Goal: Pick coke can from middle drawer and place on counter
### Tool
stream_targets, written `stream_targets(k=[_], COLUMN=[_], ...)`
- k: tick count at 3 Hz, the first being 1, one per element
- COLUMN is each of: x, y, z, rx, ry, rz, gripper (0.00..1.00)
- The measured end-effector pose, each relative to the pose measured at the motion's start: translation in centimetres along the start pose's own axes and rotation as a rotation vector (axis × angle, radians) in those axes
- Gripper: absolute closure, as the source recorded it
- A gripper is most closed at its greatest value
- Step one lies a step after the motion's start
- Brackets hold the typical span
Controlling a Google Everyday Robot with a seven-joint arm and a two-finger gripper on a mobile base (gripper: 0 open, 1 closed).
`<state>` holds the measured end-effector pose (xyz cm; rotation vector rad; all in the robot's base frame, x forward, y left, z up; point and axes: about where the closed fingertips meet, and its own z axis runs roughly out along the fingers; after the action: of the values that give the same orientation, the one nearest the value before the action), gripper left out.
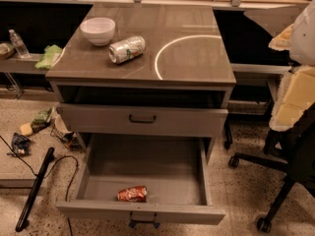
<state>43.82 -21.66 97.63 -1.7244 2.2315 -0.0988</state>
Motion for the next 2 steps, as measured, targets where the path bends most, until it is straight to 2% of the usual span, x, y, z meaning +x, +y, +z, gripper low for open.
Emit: stream_targets(k=[1,2], x=[0.0,-1.8], y=[0.0,0.1], z=[0.0,2.4], rx=[0.000,-0.003], ry=[0.000,-0.082], rz=[0.000,0.014], gripper=[0.00,0.00])
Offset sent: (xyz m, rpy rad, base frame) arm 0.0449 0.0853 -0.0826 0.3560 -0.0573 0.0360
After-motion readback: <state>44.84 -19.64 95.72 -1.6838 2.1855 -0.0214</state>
